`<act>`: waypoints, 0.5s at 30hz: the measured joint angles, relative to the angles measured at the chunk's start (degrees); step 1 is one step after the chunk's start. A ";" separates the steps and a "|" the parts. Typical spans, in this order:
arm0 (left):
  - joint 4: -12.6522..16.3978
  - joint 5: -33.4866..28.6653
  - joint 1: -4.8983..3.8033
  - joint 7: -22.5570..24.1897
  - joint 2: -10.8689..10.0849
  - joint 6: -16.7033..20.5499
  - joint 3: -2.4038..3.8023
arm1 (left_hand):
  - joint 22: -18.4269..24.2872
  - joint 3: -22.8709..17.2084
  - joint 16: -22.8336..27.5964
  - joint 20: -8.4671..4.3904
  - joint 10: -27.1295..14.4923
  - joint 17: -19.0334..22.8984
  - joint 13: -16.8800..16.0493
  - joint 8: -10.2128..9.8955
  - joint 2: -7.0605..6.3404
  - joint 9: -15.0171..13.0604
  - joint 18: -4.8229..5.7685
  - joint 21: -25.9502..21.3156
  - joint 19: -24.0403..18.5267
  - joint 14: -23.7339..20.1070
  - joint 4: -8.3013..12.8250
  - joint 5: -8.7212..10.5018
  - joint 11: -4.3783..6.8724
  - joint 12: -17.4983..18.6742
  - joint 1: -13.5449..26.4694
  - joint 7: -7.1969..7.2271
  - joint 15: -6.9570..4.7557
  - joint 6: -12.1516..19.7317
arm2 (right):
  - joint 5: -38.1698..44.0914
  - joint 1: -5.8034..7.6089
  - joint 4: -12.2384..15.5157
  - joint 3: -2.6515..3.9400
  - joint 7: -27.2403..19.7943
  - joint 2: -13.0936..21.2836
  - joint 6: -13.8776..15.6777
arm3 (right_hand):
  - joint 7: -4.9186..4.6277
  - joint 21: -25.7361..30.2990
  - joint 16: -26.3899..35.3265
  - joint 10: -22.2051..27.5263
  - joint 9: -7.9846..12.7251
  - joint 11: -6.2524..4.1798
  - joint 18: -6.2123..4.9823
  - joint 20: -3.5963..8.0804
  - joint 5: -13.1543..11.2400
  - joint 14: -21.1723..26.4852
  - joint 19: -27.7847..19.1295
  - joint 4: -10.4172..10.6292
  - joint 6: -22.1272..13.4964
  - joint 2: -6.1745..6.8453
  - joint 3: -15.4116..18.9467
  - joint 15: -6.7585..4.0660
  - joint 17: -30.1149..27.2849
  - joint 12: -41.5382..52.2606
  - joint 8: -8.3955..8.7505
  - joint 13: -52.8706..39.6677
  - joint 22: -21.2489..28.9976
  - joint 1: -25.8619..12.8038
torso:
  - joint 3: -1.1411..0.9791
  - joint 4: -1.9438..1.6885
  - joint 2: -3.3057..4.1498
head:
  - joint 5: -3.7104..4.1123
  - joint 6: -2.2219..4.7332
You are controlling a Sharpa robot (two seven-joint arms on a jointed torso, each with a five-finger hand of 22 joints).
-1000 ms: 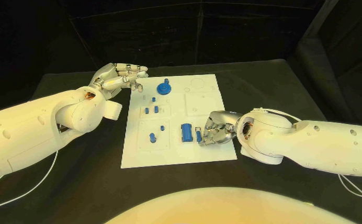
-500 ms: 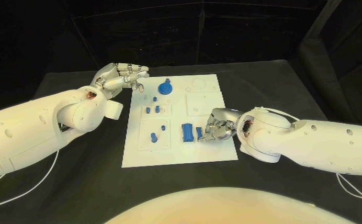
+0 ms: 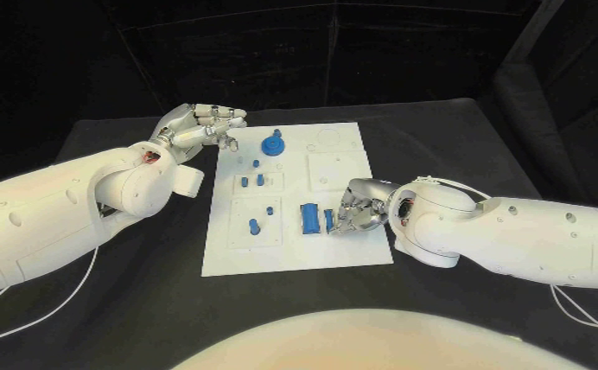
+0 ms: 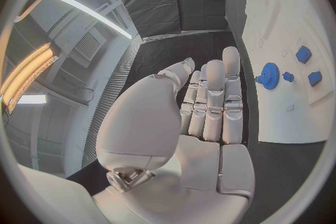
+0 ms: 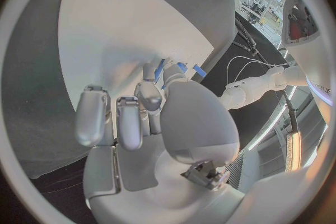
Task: Assemble the parts on the task board
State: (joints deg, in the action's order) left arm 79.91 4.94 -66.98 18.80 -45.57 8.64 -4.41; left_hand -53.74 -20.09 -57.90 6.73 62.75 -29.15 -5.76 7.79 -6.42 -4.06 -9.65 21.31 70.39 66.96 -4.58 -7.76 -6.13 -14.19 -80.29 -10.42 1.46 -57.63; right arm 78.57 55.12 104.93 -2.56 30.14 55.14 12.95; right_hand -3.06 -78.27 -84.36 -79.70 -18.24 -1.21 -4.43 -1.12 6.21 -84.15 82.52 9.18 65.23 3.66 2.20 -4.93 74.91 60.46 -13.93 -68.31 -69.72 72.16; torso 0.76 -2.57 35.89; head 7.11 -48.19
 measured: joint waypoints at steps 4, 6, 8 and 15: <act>0.00 0.00 0.00 -0.03 -0.01 0.00 0.00 | 0.11 0.00 0.00 0.00 -0.21 0.06 0.00 0.00 0.00 0.00 0.00 0.00 0.00 0.00 0.00 0.00 -0.21 0.00 0.00 -0.01 0.00 0.43 | 0.00 0.00 -0.03 0.01 0.07 0.01 -0.25 | -0.19 0.00 0.00 0.08 0.00 0.08 0.00 -0.14 -2.88 0.00 -0.14 0.03 -0.19 0.00 1.90 0.00 0.00 -0.25 0.00 0.07 0.08 0.00 | 0.01 0.04 -0.02 | -0.01 0.02; 0.00 0.00 0.00 -0.04 -0.04 -0.01 0.00 | 0.11 0.00 0.00 0.00 -0.21 0.06 0.00 0.00 0.00 0.00 0.00 0.00 0.00 0.00 0.00 0.00 -0.21 0.00 0.00 -0.01 0.00 0.42 | 0.00 0.00 -0.03 0.01 0.08 0.11 -0.31 | -0.19 0.17 0.06 0.08 0.00 0.08 -0.01 -0.21 -3.16 0.00 -0.21 0.06 -0.20 0.02 2.54 0.00 0.00 -0.36 0.00 0.15 0.13 -0.02 | 0.01 0.05 -0.02 | -0.01 0.05; 0.00 0.00 0.00 -0.06 -0.06 -0.01 0.00 | 0.11 0.00 0.00 0.00 -0.21 0.06 0.00 0.00 0.00 0.00 0.00 0.00 0.00 0.00 0.00 0.00 -0.21 0.00 0.00 -0.01 0.00 0.43 | 0.00 0.00 0.07 0.01 0.08 0.32 -0.32 | -0.19 0.22 0.29 0.22 0.00 0.22 0.00 -0.22 -3.18 0.00 -0.21 0.04 -0.20 0.34 2.84 0.00 0.00 -0.73 0.00 0.36 0.23 0.26 | 0.01 0.07 -0.02 | 0.01 0.05; 0.08 0.00 0.03 -0.08 -0.45 -0.01 0.00 | 0.11 0.00 0.00 0.00 -0.21 0.06 0.00 0.00 0.00 0.00 0.00 0.00 0.00 0.00 0.00 0.00 -0.21 0.00 0.00 -0.01 0.00 0.42 | -1.12 0.05 0.55 0.03 -2.03 2.15 0.86 | -1.25 0.72 0.92 2.45 0.57 1.22 0.00 -0.54 -3.18 0.18 -0.54 0.25 -3.72 0.62 4.63 0.46 0.00 -5.04 1.37 3.22 0.93 0.01 | -0.03 0.23 -0.07 | 0.01 0.14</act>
State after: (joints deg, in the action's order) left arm 79.99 4.94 -66.95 18.72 -46.02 8.63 -4.41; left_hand -53.63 -20.09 -57.90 6.73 62.54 -29.09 -5.76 7.79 -6.42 -4.06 -9.65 21.31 70.39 66.95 -4.58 -7.76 -6.34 -14.19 -80.29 -10.43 1.46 -57.21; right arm 77.45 55.16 105.48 -2.53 28.10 57.28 13.81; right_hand -4.32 -77.54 -83.44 -77.25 -17.67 0.01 -4.43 -1.67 3.03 -83.96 81.98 9.43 61.51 4.28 6.83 -4.47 74.90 55.42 -12.56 -65.09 -68.80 72.17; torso 0.73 -2.34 35.82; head 7.11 -48.05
